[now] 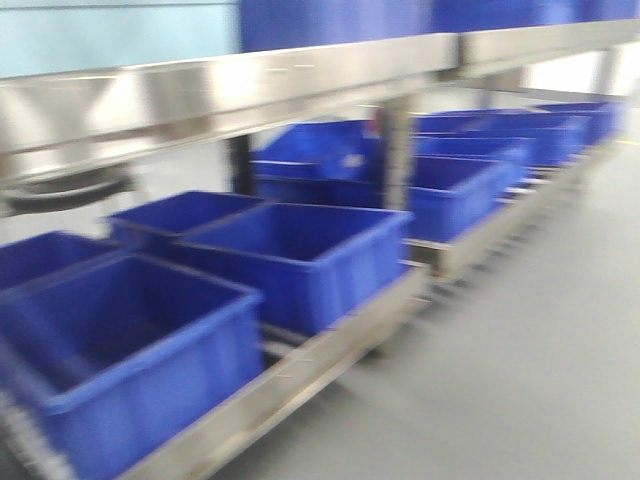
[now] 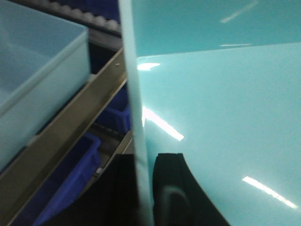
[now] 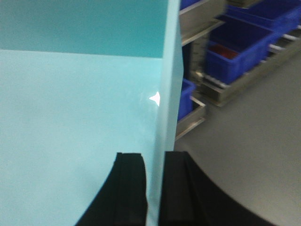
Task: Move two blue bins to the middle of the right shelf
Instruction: 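Drive the base across the floor carrying both bins to another rack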
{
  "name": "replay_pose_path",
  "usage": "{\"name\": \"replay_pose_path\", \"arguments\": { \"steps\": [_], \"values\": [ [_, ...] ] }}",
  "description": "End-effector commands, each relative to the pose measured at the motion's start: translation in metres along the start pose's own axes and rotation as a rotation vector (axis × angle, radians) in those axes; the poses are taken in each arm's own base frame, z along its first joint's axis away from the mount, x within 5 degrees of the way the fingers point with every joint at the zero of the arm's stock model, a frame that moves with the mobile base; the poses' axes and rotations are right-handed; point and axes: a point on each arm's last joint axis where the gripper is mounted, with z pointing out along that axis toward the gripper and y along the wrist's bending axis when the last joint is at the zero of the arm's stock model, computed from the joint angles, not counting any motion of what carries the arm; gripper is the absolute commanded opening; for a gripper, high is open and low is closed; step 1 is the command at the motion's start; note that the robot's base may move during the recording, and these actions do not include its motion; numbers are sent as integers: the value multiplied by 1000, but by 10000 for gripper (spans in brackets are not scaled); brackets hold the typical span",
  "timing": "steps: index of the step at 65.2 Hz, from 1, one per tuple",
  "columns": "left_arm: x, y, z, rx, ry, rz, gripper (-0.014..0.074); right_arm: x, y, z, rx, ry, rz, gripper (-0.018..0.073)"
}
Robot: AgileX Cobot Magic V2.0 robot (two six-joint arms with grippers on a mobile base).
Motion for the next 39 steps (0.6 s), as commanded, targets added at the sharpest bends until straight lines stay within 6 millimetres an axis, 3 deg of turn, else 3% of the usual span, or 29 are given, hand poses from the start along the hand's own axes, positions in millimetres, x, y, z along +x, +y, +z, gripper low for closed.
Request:
{"name": "replay_pose_path", "arguments": {
  "steps": [1,39],
  "values": [
    [-7,-1,-12,13,-66,11,-111,-8,1,-10,-3,-72,-12,-153],
    [-7,-1,-12,13,-66,11,-111,-8,1,-10,-3,-72,-12,-153]
  ]
}}
